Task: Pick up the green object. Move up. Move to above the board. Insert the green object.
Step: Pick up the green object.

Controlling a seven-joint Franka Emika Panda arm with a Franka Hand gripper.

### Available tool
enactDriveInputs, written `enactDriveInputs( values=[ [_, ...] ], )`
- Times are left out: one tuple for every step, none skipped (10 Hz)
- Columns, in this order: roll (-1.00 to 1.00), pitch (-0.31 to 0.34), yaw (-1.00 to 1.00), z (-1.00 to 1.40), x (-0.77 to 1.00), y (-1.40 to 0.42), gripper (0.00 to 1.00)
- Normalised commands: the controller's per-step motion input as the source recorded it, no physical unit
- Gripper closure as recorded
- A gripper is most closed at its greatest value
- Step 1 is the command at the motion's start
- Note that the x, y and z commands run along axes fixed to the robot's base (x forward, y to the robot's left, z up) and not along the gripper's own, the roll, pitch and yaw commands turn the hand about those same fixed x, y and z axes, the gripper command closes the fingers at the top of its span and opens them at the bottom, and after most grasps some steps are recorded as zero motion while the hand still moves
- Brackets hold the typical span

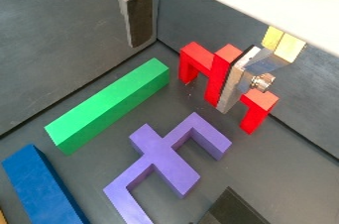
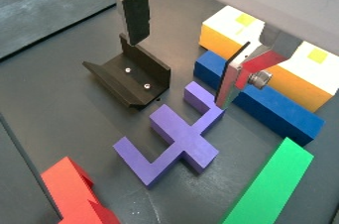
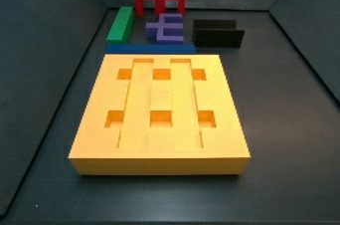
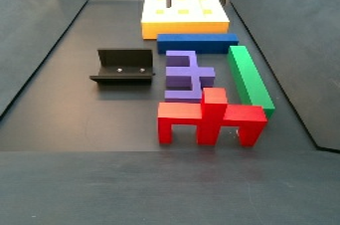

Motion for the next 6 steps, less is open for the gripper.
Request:
enactDriveInputs(
  values=[
    [0.00,0.000,0.00,-0.03,0.00,0.00,0.00],
    [0.00,0.000,0.00,0.00,0.03,0.00,0.00],
    [-0.03,0.000,-0.01,-0.21,0.00,-0.44,0.00],
    [-0.04,-0.043,-0.15,-0.28,-0.02,-0.49,0.00],
    [0.00,-0.083,0.00,-0.37,-0.25,-0.29,0.00],
    [0.00,-0.209,0.00,-0.53,-0.62,-0.28,0.00]
  ],
)
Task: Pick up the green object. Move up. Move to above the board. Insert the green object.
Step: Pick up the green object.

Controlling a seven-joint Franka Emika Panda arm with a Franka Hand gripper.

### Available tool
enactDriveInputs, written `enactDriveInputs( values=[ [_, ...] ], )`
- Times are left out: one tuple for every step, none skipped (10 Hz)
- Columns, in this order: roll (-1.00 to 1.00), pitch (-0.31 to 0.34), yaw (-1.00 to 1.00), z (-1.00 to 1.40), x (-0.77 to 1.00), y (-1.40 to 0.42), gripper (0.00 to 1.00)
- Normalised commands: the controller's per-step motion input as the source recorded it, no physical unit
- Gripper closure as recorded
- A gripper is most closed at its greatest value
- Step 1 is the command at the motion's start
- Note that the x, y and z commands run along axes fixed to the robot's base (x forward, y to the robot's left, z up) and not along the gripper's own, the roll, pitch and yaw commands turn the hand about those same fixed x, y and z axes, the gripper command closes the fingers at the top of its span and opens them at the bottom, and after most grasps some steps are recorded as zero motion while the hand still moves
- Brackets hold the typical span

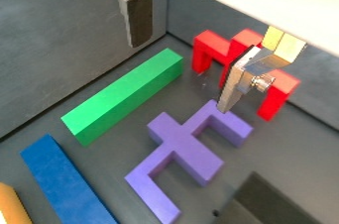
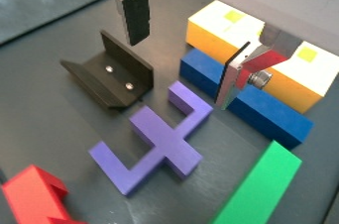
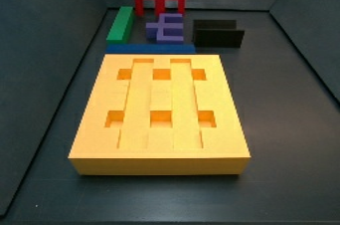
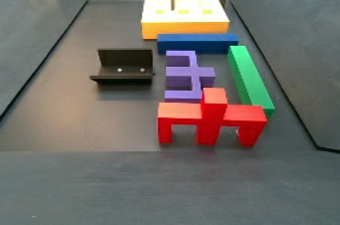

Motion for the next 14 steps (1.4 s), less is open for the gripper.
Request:
enactDriveInputs(
  values=[
    [0.03,-0.233,0.00,-0.59,-0.72,-0.27,0.00],
    [0.01,-0.254,0.00,-0.67,-0.73,-0.10,0.00],
    [0.00,-0.260,0.00,-0.65,-0.72,0.00,0.00],
    [0.00,-0.160,-0.01,-0.42,-0.73,0.10,0.00],
    [0.03,-0.183,0.00,-0.43,-0.51,0.08,0.00],
    [0.00,-0.256,0.00,-0.51,-0.48,0.17,0.00],
    [0.08,-0.240,0.00,-0.44,-0.50,0.18,0.00],
    [0.09,-0.129,-0.18,-0.49,-0.13,0.10,0.00],
    [0.10,-0.074,-0.22,-0.47,-0.10,0.13,0.00],
    [0.11,-0.080,-0.29,-0.37,-0.32,0.17,0.00],
    [0.10,-0.064,-0.25,-0.37,-0.15,0.09,0.00],
    [0.07,-0.077,-0.25,-0.40,-0.22,0.19,0.00],
    [0.03,-0.124,-0.09,-0.31,-0.43,0.24,0.00],
    [0.00,-0.143,0.00,-0.31,-0.31,0.20,0.00]
  ],
)
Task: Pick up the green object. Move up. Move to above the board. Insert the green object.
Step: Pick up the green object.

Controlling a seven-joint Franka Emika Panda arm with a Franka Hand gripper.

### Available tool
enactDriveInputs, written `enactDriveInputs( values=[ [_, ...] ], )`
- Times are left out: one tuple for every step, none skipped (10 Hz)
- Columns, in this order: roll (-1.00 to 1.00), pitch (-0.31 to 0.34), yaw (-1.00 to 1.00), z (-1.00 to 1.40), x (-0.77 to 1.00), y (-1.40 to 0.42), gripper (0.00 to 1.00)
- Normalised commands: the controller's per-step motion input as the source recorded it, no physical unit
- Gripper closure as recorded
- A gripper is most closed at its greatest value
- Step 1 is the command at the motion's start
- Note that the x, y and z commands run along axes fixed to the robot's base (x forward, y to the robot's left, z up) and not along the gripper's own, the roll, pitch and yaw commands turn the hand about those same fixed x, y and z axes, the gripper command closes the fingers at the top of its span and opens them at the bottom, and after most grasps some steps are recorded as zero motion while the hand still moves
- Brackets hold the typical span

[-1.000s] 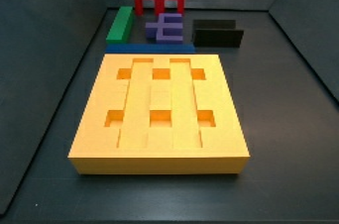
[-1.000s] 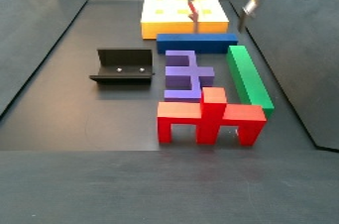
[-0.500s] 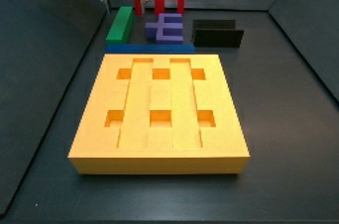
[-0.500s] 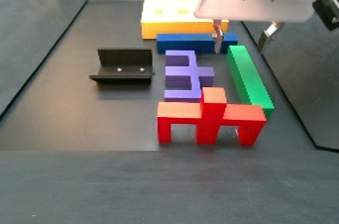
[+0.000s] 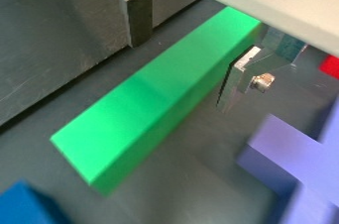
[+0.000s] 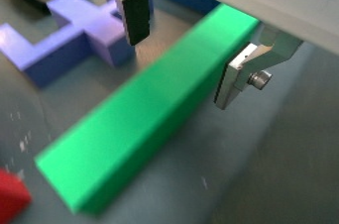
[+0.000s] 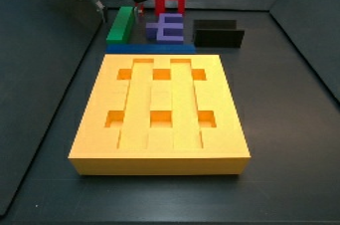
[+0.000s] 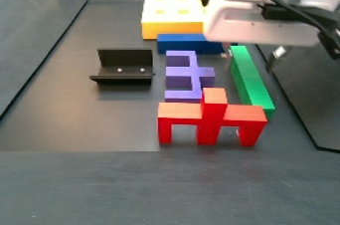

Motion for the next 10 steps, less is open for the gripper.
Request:
enactDriveInputs(
  values=[
    [0.00,-0.139,0.00,-0.32,-0.15,0.13,0.00],
    [0.00,-0.089,0.00,-0.26,0.00,0.00,0.00],
    [0.08,0.000,0.00,-0.11,0.05,-0.04,0.00],
    [0.05,0.000,0.00,-0.10,0.02,0.00,0.00],
    [0.01,0.000,0.00,-0.03,0.00,0.00,0.00],
    [0.00,0.000,0.00,0.00,0.00,0.00,0.00],
    [0.00,0.000,0.00,0.00,0.00,0.00,1.00],
    [0.00,0.000,0.00,0.00,0.00,0.00,1.00],
    [0.00,0.000,0.00,0.00,0.00,0.00,1.00],
    [0.00,0.000,0.00,0.00,0.00,0.00,1.00]
  ],
)
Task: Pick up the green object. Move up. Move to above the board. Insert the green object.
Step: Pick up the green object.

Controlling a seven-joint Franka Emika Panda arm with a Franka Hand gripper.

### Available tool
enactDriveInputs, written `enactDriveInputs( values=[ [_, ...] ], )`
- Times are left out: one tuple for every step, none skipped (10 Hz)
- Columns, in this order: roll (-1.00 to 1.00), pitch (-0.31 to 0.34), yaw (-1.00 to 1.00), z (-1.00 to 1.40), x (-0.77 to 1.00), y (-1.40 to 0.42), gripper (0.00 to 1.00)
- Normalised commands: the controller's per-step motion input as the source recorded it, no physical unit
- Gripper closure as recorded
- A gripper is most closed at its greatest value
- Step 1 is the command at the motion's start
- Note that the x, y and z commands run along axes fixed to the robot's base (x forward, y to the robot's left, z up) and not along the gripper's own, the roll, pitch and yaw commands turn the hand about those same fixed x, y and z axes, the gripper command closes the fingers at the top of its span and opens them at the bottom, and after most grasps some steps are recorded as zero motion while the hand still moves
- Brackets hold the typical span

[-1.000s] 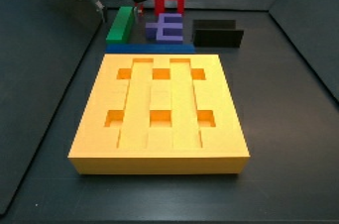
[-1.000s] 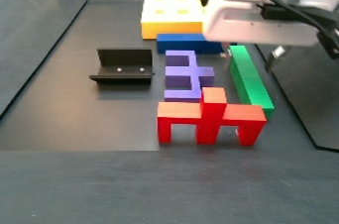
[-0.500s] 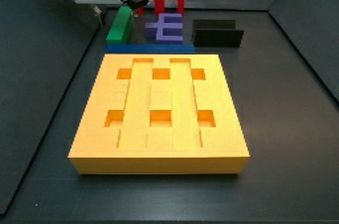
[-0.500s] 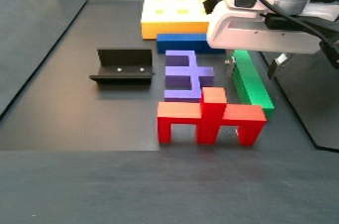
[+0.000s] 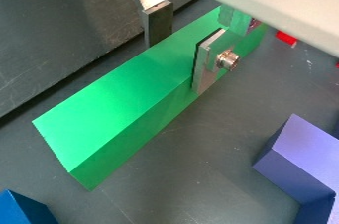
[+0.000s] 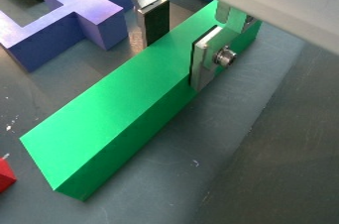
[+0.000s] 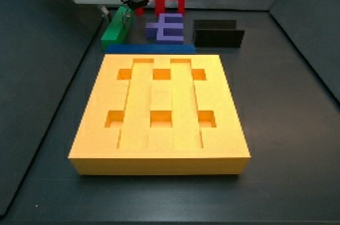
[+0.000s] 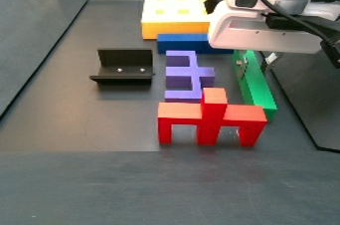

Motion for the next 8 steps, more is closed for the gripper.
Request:
enactDriveInputs(
  values=[
    [0.00,0.000,0.00,0.00,0.00,0.00,1.00],
    [0.00,0.000,0.00,0.00,0.00,0.00,1.00],
    [0.00,0.000,0.00,0.00,0.00,0.00,1.00],
    [0.00,0.000,0.00,0.00,0.00,0.00,1.00],
    [0.00,0.000,0.00,0.00,0.00,0.00,1.00],
    [0.00,0.000,0.00,0.00,0.00,0.00,1.00],
    [0.00,0.000,0.00,0.00,0.00,0.00,1.00],
    [0.00,0.000,0.00,0.00,0.00,0.00,1.00]
  ],
)
